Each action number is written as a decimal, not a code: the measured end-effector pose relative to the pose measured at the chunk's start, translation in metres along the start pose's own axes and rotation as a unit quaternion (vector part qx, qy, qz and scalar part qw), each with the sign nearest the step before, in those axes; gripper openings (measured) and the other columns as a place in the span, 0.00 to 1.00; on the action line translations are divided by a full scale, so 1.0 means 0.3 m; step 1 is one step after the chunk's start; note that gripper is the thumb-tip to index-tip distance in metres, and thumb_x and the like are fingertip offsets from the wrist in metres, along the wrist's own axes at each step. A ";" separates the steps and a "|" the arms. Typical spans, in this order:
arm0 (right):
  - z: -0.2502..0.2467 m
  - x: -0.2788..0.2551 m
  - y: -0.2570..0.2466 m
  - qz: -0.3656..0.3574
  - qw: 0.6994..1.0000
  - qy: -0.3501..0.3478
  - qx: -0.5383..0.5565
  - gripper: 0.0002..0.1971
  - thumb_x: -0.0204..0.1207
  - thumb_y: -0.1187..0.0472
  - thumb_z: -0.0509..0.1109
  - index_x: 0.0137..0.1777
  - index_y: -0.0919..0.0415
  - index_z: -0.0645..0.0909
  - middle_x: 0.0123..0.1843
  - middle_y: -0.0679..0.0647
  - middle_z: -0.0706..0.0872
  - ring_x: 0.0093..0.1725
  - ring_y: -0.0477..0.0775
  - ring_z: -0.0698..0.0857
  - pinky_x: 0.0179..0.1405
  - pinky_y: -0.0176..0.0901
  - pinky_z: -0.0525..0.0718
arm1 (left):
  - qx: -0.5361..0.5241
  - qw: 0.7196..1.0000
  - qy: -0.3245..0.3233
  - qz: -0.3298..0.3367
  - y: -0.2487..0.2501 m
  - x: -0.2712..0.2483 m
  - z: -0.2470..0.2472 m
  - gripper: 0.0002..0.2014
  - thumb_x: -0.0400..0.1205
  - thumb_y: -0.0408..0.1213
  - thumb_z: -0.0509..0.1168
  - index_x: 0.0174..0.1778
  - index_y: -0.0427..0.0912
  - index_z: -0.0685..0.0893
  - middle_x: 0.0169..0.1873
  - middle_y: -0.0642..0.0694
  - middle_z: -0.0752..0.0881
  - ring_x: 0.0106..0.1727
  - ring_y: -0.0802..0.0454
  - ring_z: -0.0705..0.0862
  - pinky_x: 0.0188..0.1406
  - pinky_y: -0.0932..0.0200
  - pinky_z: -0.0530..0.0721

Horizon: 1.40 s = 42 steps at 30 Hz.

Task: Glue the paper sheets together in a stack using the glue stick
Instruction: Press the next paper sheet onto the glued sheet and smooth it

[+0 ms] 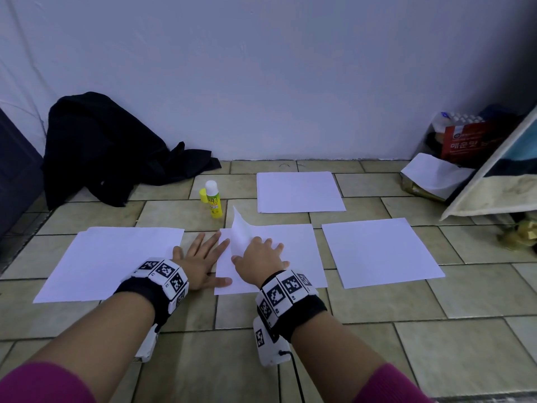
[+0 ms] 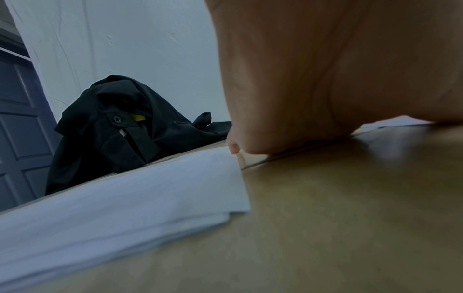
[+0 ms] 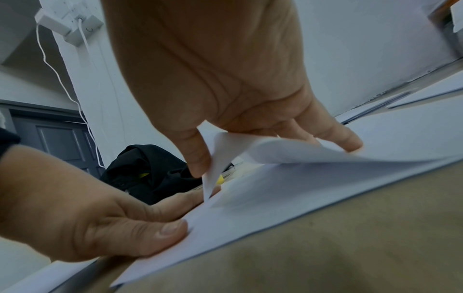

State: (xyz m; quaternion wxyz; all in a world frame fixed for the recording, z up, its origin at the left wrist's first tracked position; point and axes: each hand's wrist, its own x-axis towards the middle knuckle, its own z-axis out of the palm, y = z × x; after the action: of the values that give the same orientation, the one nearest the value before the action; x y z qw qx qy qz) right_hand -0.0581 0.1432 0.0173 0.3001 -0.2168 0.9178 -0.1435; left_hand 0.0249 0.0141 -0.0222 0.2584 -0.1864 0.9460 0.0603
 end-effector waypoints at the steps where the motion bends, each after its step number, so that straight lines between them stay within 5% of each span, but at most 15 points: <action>1: 0.000 0.000 0.000 0.001 1.000 0.000 0.000 0.31 0.83 0.45 0.60 0.80 0.60 0.58 0.82 0.59 0.57 0.83 0.67 0.48 0.76 0.72 0.58 | -0.001 1.000 -0.003 0.002 0.001 -0.001 -0.002 0.52 0.68 0.80 0.46 0.81 0.60 0.30 0.81 0.57 0.27 0.83 0.49 0.30 0.76 0.37 0.56; 4: 0.000 -0.002 -0.003 0.003 1.000 -0.001 0.000 0.31 0.83 0.45 0.59 0.79 0.60 0.58 0.82 0.59 0.57 0.83 0.67 0.48 0.77 0.72 0.58 | -0.003 1.000 -0.006 0.006 -0.001 -0.001 -0.003 0.61 0.53 0.87 0.37 0.81 0.60 0.30 0.80 0.57 0.26 0.83 0.49 0.30 0.76 0.36 0.55; 14: -0.007 -0.001 0.006 -0.007 1.000 -0.017 -0.002 0.34 0.82 0.44 0.60 0.82 0.61 0.54 0.84 0.60 0.53 0.84 0.67 0.47 0.77 0.73 0.56 | -0.013 1.000 0.000 0.010 0.002 -0.014 -0.013 0.72 0.34 0.87 0.19 0.81 0.61 0.30 0.80 0.57 0.27 0.83 0.49 0.31 0.75 0.38 0.58; 22: -0.010 0.015 0.014 -0.016 1.000 -0.022 -0.006 0.35 0.81 0.42 0.61 0.81 0.61 0.57 0.81 0.61 0.60 0.82 0.68 0.54 0.73 0.73 0.64 | -0.022 1.000 -0.018 0.012 0.005 -0.021 -0.022 0.72 0.36 0.88 0.24 0.81 0.60 0.30 0.80 0.57 0.26 0.82 0.49 0.29 0.76 0.35 0.52; 26: -0.004 0.005 0.009 -0.008 1.000 -0.011 0.013 0.38 0.80 0.42 0.62 0.83 0.60 0.51 0.83 0.60 0.57 0.83 0.68 0.50 0.75 0.74 0.60 | -0.018 0.999 -0.027 0.008 0.003 -0.013 -0.016 0.53 0.69 0.81 0.46 0.82 0.58 0.31 0.80 0.56 0.25 0.82 0.48 0.28 0.77 0.35 0.51; 28: -0.001 -0.003 0.008 -0.010 0.999 -0.003 0.032 0.44 0.80 0.44 0.64 0.84 0.56 0.40 0.84 0.60 0.54 0.83 0.69 0.47 0.76 0.75 0.56 | -0.010 1.000 -0.025 0.002 0.003 -0.009 -0.011 0.50 0.74 0.76 0.50 0.82 0.57 0.30 0.80 0.56 0.25 0.82 0.48 0.28 0.77 0.35 0.51; 31: -0.004 -0.006 0.014 -0.033 0.999 -0.002 0.037 0.44 0.80 0.45 0.64 0.83 0.49 0.34 0.84 0.62 0.53 0.83 0.70 0.47 0.75 0.77 0.56 | -0.010 1.000 -0.023 -0.015 0.006 -0.005 -0.004 0.53 0.70 0.77 0.48 0.81 0.55 0.27 0.80 0.50 0.24 0.82 0.49 0.28 0.77 0.36 0.51; 37: -0.001 0.001 0.021 -0.056 0.997 -0.032 -0.038 0.31 0.81 0.43 0.60 0.82 0.46 0.54 0.83 0.63 0.54 0.82 0.71 0.49 0.74 0.76 0.59 | -0.047 0.998 0.004 -0.044 0.011 -0.002 0.001 0.59 0.74 0.74 0.55 0.81 0.40 0.26 0.80 0.47 0.25 0.83 0.53 0.30 0.78 0.39 0.51; 39: -0.001 0.000 0.020 -0.055 0.996 -0.036 -0.057 0.31 0.81 0.43 0.60 0.82 0.48 0.57 0.84 0.63 0.51 0.82 0.71 0.47 0.75 0.76 0.57 | -0.045 0.998 -0.001 -0.046 0.009 0.001 0.000 0.65 0.62 0.83 0.47 0.81 0.41 0.27 0.81 0.47 0.26 0.83 0.54 0.30 0.78 0.40 0.52; 42: -0.004 0.003 0.019 -0.053 0.995 -0.040 -0.069 0.29 0.82 0.44 0.59 0.82 0.48 0.59 0.85 0.63 0.48 0.83 0.72 0.45 0.75 0.76 0.56 | -0.046 0.998 -0.004 -0.043 0.005 0.004 -0.003 0.71 0.46 0.81 0.36 0.81 0.41 0.27 0.81 0.48 0.26 0.82 0.54 0.29 0.78 0.39 0.50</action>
State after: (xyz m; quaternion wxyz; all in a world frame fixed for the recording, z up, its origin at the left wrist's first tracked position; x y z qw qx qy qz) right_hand -0.0613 0.1479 0.0157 0.3130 -0.2909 0.9000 -0.0867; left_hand 0.0230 0.0150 -0.0221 0.2559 -0.2384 0.9322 0.0934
